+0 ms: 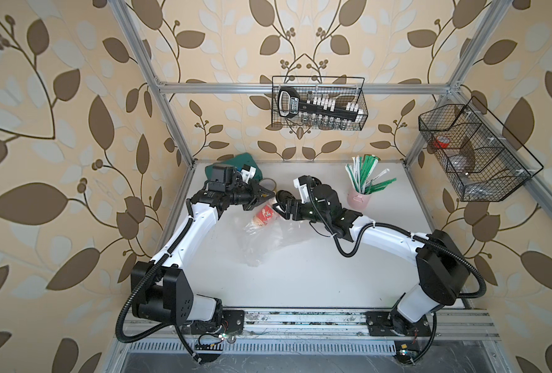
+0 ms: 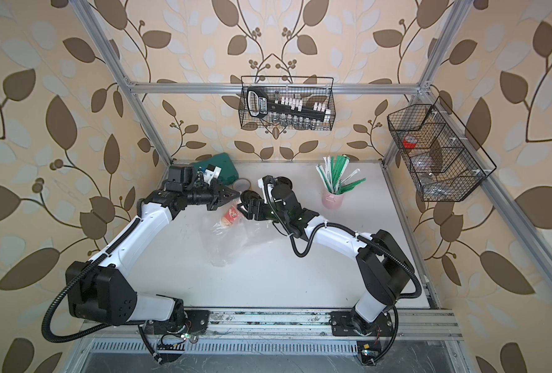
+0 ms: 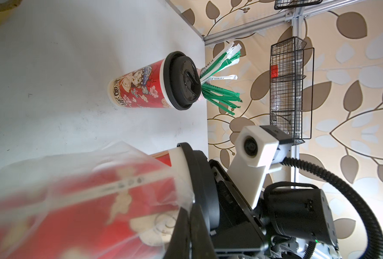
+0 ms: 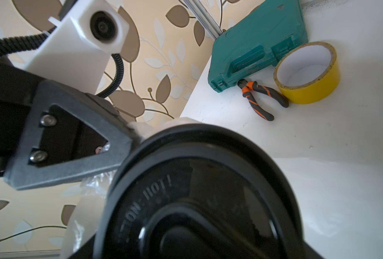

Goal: Pack milk tea into plastic carrier bags
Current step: Place the milk tea cup in the plastic carrier bag.

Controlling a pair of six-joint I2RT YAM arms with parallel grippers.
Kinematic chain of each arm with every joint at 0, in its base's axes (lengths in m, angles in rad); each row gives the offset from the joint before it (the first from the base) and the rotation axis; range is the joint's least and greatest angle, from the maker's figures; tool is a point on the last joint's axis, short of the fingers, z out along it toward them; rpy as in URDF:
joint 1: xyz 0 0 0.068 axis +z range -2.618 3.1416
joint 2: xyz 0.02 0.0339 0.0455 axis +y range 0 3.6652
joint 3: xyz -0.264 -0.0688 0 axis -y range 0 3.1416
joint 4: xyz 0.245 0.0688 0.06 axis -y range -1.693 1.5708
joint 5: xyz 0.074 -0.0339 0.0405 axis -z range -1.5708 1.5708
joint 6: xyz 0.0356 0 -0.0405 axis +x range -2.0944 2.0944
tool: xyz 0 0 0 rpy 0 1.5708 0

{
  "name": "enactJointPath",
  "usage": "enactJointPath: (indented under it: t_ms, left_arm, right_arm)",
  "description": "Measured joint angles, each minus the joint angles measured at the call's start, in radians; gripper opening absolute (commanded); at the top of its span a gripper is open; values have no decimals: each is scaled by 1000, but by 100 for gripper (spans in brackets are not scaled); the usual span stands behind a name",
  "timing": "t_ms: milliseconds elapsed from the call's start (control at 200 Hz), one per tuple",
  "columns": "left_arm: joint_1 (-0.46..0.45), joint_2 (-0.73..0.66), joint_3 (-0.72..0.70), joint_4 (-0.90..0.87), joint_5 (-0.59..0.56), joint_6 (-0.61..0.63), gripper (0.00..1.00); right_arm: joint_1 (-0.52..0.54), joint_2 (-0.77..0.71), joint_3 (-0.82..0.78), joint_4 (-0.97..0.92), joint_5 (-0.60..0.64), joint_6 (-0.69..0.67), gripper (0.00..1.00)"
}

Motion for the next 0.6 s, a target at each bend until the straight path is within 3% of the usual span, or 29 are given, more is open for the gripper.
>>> enactJointPath:
  t_ms: [280, 600]
  left_arm:
    - [0, -22, -6, -34, -3, 12, 0]
    - [7, -135, -116, -54, -42, 38, 0]
  right_arm:
    - [6, -43, 2, -164, 182, -44, 67]
    - [96, -101, 81, -426, 432, -137, 68]
